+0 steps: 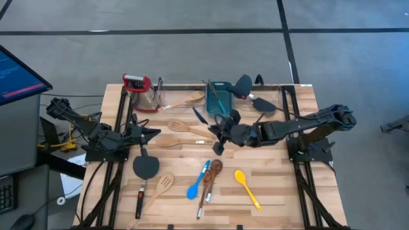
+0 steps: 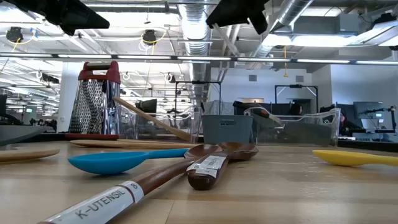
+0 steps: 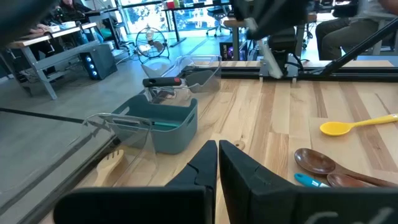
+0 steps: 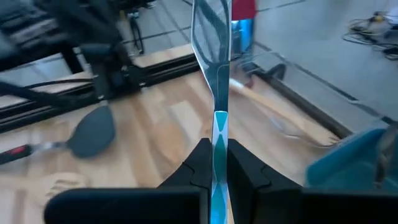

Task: Pick & Place Kitchen Items
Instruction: Put the blue table knife into the blue bin

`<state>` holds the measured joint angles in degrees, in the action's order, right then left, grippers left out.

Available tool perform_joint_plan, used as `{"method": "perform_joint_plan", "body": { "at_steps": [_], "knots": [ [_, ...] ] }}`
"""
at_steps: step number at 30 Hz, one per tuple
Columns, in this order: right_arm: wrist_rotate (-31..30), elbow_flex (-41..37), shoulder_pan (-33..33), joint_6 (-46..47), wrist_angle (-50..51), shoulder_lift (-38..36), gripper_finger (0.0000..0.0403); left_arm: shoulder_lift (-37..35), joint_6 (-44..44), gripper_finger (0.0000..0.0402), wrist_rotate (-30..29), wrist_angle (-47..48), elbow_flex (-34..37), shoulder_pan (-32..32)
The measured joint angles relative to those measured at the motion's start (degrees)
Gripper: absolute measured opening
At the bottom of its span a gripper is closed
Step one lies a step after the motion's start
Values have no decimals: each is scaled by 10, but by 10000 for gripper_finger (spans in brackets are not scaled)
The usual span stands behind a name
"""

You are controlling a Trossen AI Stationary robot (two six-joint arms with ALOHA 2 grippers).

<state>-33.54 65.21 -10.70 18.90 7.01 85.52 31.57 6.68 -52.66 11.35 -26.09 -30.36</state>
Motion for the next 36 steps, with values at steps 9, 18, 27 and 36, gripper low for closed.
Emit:
{"method": "perform_joint_plan", "body": {
  "at_steps": [9,18,27,36],
  "knots": [
    [-26,0,67,0,-2,0,15,0,-4,4,0,0,0,0],
    [-28,0,143,0,-2,0,15,0,-4,4,0,0,0,0],
    [-28,0,202,0,-2,0,15,0,-4,4,0,0,0,0],
    [-28,0,239,10,-2,0,15,0,-4,4,0,0,0,0]
  ]
}}
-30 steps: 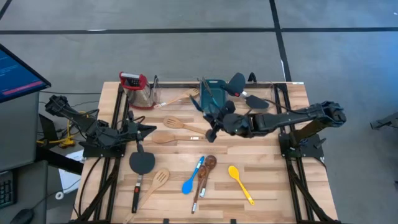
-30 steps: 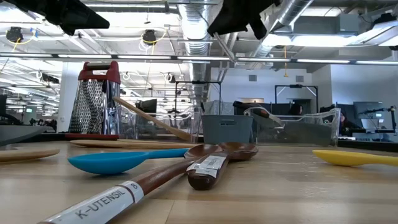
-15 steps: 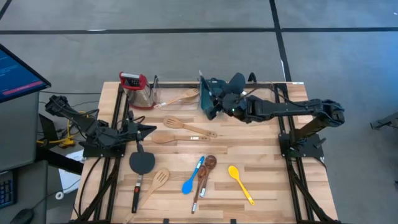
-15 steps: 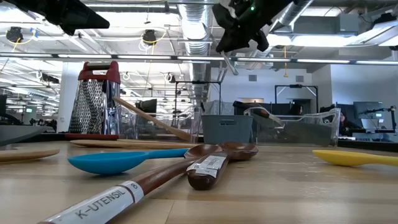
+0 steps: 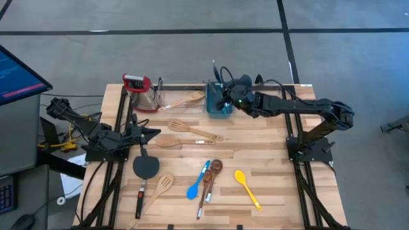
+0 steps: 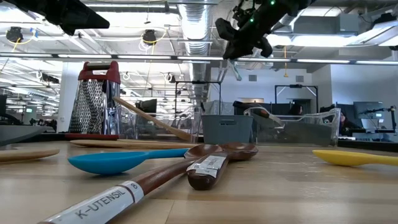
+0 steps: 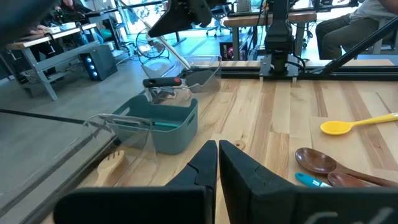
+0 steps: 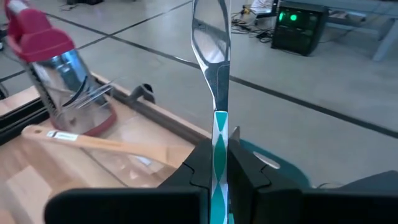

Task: Pick & Place Kitchen Items
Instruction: Put the blue table knife into the blue bin

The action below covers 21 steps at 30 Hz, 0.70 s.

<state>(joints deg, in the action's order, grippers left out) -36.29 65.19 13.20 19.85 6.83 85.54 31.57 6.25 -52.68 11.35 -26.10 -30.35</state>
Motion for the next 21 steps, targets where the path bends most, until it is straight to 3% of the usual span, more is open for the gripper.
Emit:
{"method": "perform_joint_plan", "body": {
  "at_steps": [12,21],
  "knots": [
    [-23,0,4,21,2,1,15,0,0,4,0,-1,0,0],
    [-33,0,-3,-4,-43,97,15,0,0,4,0,-3,0,0]
  ]
}}
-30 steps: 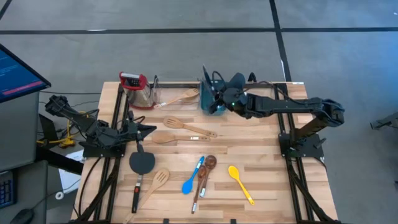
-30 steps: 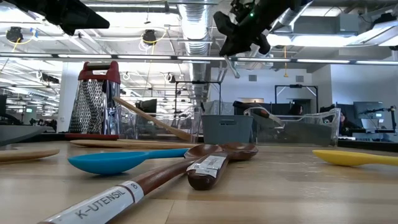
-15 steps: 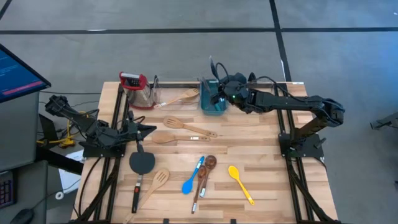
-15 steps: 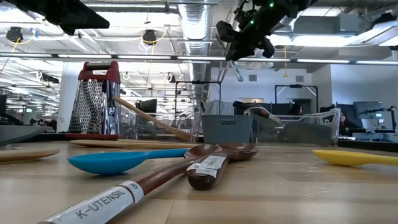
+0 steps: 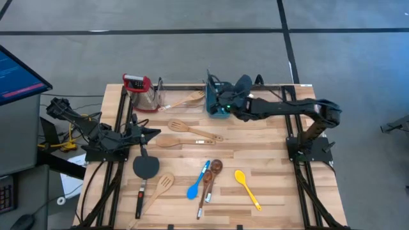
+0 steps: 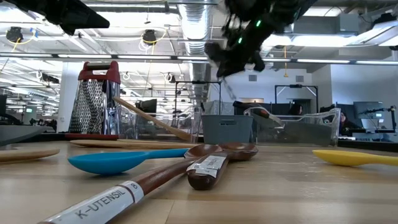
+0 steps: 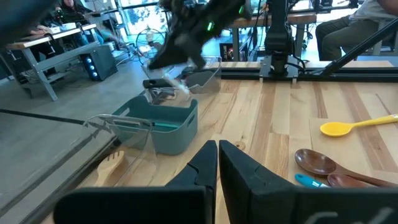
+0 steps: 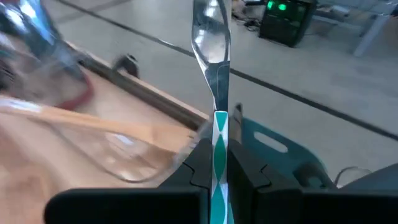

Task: Pick & Place Kitchen Items
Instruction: Put the blue table knife into the blue bin

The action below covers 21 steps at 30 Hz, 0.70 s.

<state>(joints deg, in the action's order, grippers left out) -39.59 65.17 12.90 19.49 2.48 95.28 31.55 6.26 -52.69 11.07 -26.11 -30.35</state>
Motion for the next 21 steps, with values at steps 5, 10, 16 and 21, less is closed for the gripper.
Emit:
{"method": "perform_joint_plan", "body": {
  "at_steps": [5,10,16,21],
  "knots": [
    [-8,0,25,-20,-60,42,15,0,0,4,0,1,0,0],
    [10,4,57,-18,-61,79,15,0,0,4,0,0,0,0],
    [37,7,81,-1,-63,111,15,0,0,4,0,0,0,0],
    [60,8,95,1,-61,119,15,0,-5,4,0,0,0,0]
  ]
}}
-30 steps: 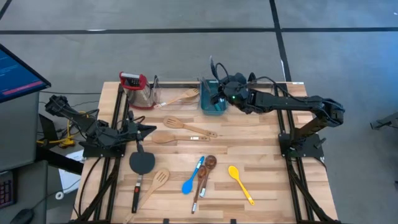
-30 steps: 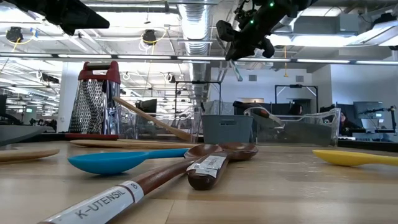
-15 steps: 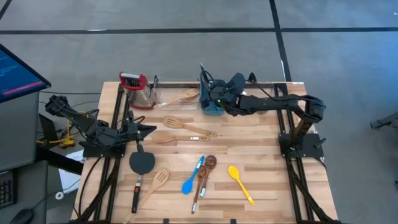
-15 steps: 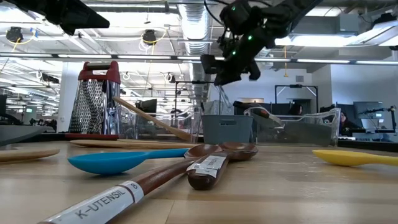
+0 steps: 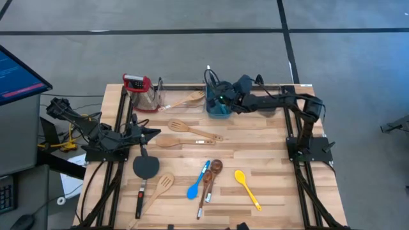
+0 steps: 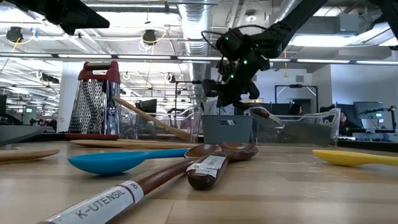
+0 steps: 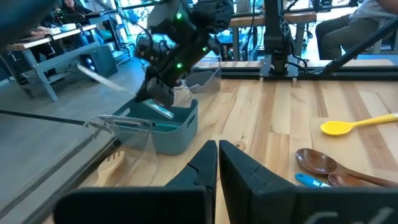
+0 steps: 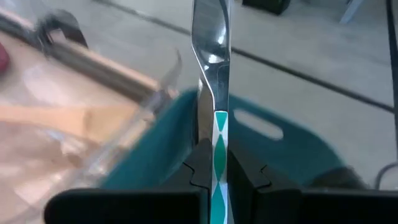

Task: Pick & Place Kitchen Items
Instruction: Put the blue table knife into the blue bin

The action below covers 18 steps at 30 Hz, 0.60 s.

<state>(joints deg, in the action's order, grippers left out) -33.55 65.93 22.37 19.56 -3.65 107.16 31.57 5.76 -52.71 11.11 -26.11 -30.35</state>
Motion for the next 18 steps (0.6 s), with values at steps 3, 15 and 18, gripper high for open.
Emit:
{"method": "perform_joint_plan", "body": {
  "at_steps": [3,15,18],
  "knots": [
    [26,-1,8,0,5,0,15,0,-17,4,0,0,0,0],
    [65,0,21,15,66,0,15,0,-21,4,0,0,0,0],
    [68,0,24,15,67,0,15,0,-21,4,0,0,0,0]
  ]
}}
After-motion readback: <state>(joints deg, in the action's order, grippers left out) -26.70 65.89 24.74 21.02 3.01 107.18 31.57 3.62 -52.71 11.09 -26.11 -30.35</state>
